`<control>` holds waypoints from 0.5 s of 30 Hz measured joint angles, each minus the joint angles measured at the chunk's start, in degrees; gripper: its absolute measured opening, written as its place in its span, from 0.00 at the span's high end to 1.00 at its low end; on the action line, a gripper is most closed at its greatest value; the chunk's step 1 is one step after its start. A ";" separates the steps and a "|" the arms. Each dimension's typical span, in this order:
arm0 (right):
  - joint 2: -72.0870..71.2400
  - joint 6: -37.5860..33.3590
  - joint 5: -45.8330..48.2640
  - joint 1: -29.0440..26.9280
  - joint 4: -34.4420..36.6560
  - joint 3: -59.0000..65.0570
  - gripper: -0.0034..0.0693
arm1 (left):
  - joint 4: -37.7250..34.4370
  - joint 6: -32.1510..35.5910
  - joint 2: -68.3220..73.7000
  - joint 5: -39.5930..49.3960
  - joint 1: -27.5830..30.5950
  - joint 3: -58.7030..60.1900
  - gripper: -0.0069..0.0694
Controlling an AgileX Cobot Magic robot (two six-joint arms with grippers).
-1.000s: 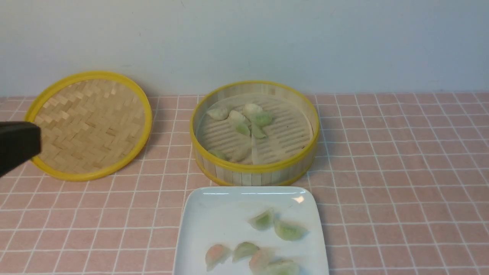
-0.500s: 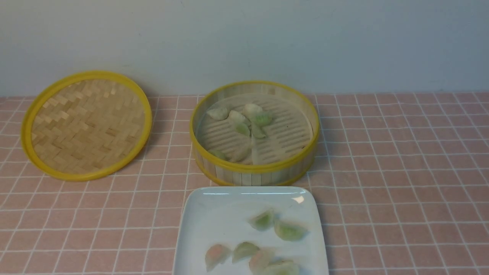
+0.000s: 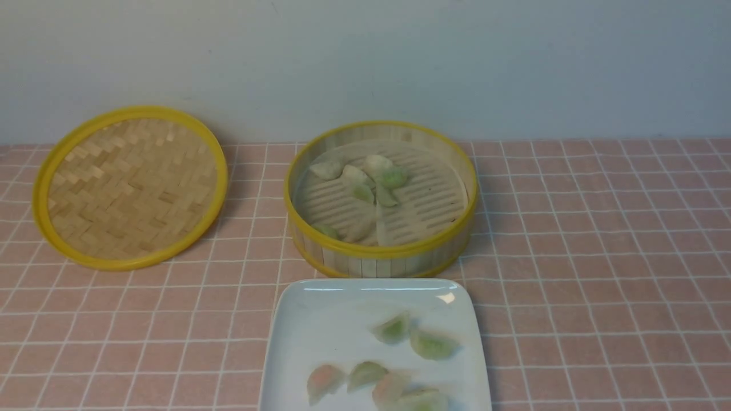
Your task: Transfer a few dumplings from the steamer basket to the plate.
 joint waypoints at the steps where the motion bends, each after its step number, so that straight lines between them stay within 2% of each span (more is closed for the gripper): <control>1: 0.00 0.00 0.00 0.00 0.00 0.00 0.97 | 0.28 0.00 -1.68 -0.72 1.73 2.81 0.92; 9: 0.00 0.06 0.05 0.00 0.00 0.00 0.97 | 0.71 0.00 -14.95 -8.35 17.15 26.05 0.92; 15: 0.00 0.06 0.05 0.00 0.00 0.00 0.97 | 0.32 0.00 -20.57 -9.16 22.20 38.60 0.92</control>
